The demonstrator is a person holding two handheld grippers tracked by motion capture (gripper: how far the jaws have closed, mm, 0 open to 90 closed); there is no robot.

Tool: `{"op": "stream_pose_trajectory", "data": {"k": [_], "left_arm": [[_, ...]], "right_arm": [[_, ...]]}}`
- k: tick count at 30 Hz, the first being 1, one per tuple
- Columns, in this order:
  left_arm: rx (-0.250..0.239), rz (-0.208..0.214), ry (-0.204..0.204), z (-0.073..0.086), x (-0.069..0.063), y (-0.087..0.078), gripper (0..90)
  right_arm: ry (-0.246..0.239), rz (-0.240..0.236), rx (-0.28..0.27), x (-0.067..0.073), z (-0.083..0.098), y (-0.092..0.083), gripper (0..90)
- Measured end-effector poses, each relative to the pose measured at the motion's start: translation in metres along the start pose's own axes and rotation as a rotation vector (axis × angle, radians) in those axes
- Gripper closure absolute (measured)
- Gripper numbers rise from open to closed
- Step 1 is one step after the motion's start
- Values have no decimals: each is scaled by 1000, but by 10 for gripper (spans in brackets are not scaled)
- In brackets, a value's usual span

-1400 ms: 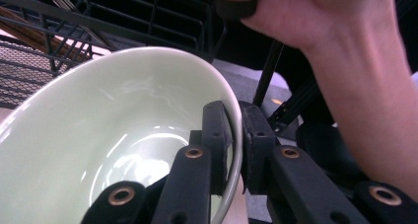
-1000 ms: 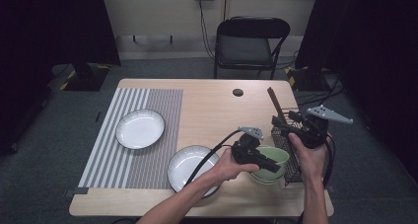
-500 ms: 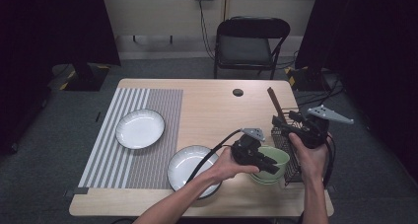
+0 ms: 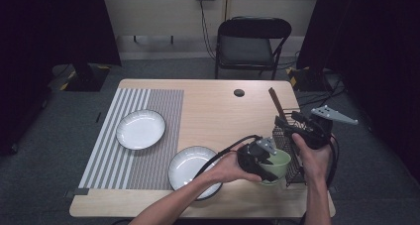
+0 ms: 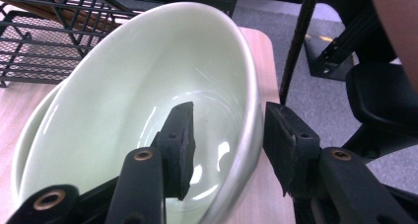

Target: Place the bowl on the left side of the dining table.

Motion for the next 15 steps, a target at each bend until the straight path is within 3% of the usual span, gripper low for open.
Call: {"op": "stream_pose_trajectory", "data": {"k": [3, 8, 13, 15], "left_arm": [[49, -11, 41, 1, -1, 3, 578], [56, 7, 71, -1, -3, 4, 623], [87, 55, 101, -1, -9, 10, 807], [84, 39, 104, -1, -9, 15, 837]], "right_arm": [[0, 0, -4, -1, 0, -1, 284], [6, 3, -8, -2, 0, -1, 277], [7, 3, -7, -2, 0, -1, 275], [6, 4, -9, -2, -1, -1, 275]]}}
Point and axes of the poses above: each handheld gripper's, and its own axes: y roughly forward along the jaws, z roughly out of its underside, x roughly to its left, the point moved 7 cm from there along y, roughly forward along the jaws, and after that the axes turned 7 degrees about y, right-handed, at the moved point
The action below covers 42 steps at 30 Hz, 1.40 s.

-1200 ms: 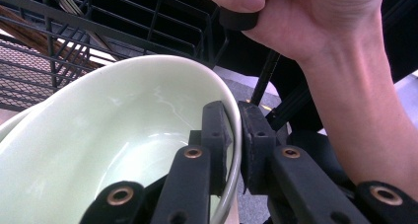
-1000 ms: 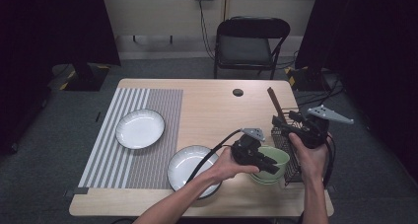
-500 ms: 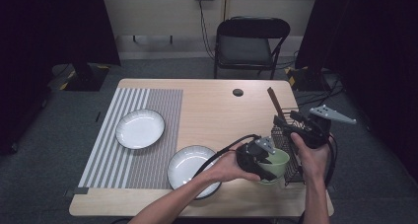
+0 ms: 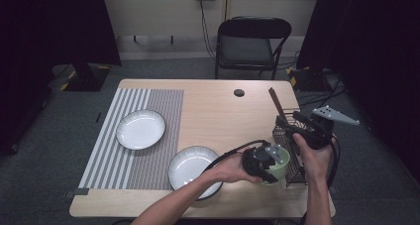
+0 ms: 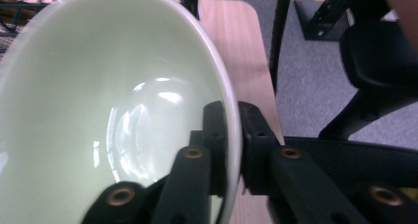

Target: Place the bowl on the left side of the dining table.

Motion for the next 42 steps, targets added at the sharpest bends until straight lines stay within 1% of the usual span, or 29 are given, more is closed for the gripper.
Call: {"op": "stream_pose_trajectory", "data": {"k": [4, 5, 6, 7, 8, 10, 12, 13, 15, 16, 17, 18, 19, 21, 22, 24, 25, 26, 28, 29, 32, 34, 35, 36, 37, 38, 39, 41, 42], "left_arm": [[-10, 7, -17, 1, 0, -1, 840], [-9, 7, -14, 1, 1, -2, 840], [-19, 8, -19, 0, 1, -3, 840], [-34, 13, -35, 0, 1, -3, 840], [-64, 27, -51, -1, 2, -5, 840], [-91, 47, -77, -1, 3, -8, 840], [-115, 65, -85, 0, 4, -10, 840], [-120, 71, -84, 1, 4, -11, 840], [-122, 68, -83, 1, 4, -11, 840], [-129, 62, -88, 0, 4, -12, 839], [-123, 67, -93, 1, 4, -13, 839], [-141, 69, -97, 0, 4, -12, 839], [-141, 70, -97, 0, 4, -13, 839], [-150, 73, -107, 0, 4, -13, 840], [-156, 75, -121, 0, 3, -13, 840], [-154, 67, -111, -1, 4, -13, 840], [-152, 64, -113, 0, 3, -13, 840], [-161, 67, -115, 0, 3, -14, 840], [-170, 66, -120, -1, 3, -16, 839], [-162, 65, -113, 0, 3, -17, 839], [-173, 54, -111, -1, 3, -20, 839], [-190, 54, -122, -1, 3, -21, 839], [-189, 51, -118, -1, 4, -22, 839], [-190, 50, -127, -1, 4, -23, 839], [-189, 47, -124, -1, 4, -24, 838], [-200, 48, -133, -1, 4, -25, 838], [-196, 45, -131, -1, 5, -25, 838], [-211, 38, -134, -1, 6, -27, 839], [-208, 36, -129, 0, 6, -28, 838]], "right_arm": [[3, 0, -7, -1, -1, -2, 273], [5, 2, -7, -1, -1, -2, 273], [6, 0, -8, -1, -1, -2, 273], [4, 3, -6, -2, -1, -2, 272], [5, 1, -8, -2, -1, -2, 272], [3, 3, -10, -2, -1, -2, 269], [3, 6, -13, -2, -2, -3, 269], [4, 4, -15, -2, -2, -3, 269], [1, 5, -14, -2, -2, -3, 271], [-1, 4, -14, -2, -2, -3, 271], [-2, 4, -14, -2, -2, -3, 271], [-1, 5, -13, -2, -2, -3, 271], [-2, 4, -12, -2, -2, -3, 270], [-2, 3, -14, -2, -2, -3, 269], [-2, 4, -11, -2, -1, -3, 269], [-3, 4, -12, -1, -1, -3, 260], [-2, 0, -13, -1, -2, -2, 245], [1, -3, -15, -1, -2, -2, 224], [0, 3, -21, 0, -3, -3, 207], [1, 3, -27, 0, -4, -4, 197], [0, 2, -37, 1, -6, -5, 171], [-1, 5, -43, 1, -7, -7, 154], [3, -1, -49, 2, -8, -8, 152], [8, -4, -56, 2, -9, -8, 149], [12, -2, -62, 2, -9, -9, 148], [17, 0, -60, 2, -9, -9, 148], [22, 2, -67, 2, -10, -10, 148], [27, -4, -77, 3, -11, -11, 148], [34, -7, -79, 4, -12, -12, 148]]}}
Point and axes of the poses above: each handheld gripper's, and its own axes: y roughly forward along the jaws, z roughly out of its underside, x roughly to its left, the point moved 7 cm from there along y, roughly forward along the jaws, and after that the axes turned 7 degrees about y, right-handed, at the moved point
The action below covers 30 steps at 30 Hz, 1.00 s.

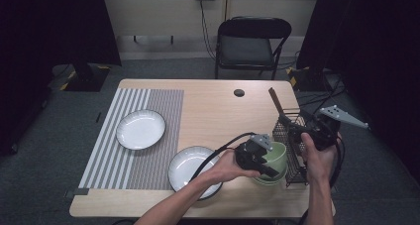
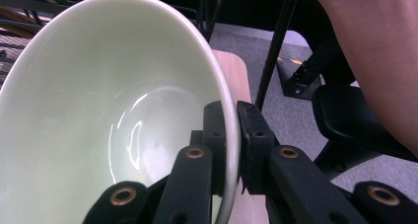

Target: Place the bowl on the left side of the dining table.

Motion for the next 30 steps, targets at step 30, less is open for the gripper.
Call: {"op": "stream_pose_trajectory", "data": {"k": [30], "left_arm": [[-119, -131, -73, 13, 18, -61, 838]], "right_arm": [[-7, 0, -20, 4, -6, -6, 148]]}}
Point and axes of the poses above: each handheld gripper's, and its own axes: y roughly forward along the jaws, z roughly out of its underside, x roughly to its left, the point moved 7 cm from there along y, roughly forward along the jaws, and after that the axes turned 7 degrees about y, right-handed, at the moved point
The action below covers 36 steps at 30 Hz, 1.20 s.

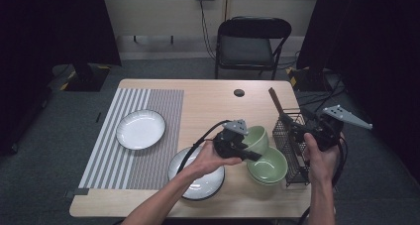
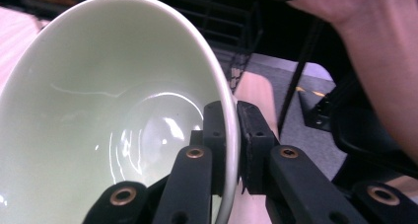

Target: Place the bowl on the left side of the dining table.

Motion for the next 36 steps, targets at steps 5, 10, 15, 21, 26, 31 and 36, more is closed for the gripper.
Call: {"op": "stream_pose_trajectory", "data": {"k": [5, 10, 15, 21, 26, 31, 36], "left_arm": [[-21, -34, -25, 3, 10, -12, 838], [-37, -58, -42, 4, 18, -26, 838], [-49, -77, -53, 6, 24, -39, 838], [-53, -97, -58, 9, 31, -50, 838], [-46, -124, -66, 14, 38, -59, 837], [-50, -148, -86, 20, 46, -70, 838], [-55, -172, -111, 26, 52, -85, 838]], "right_arm": [[-4, 0, 5, 0, 1, 1, 148], [-9, 0, 10, 0, 2, 3, 148], [-17, -2, 23, 3, 4, 5, 148], [-24, 4, 29, 3, 5, 6, 148], [-33, 12, 48, 2, 9, 9, 148], [-40, 13, 55, 3, 10, 10, 148], [-43, 28, 59, 1, 11, 10, 150]]}}
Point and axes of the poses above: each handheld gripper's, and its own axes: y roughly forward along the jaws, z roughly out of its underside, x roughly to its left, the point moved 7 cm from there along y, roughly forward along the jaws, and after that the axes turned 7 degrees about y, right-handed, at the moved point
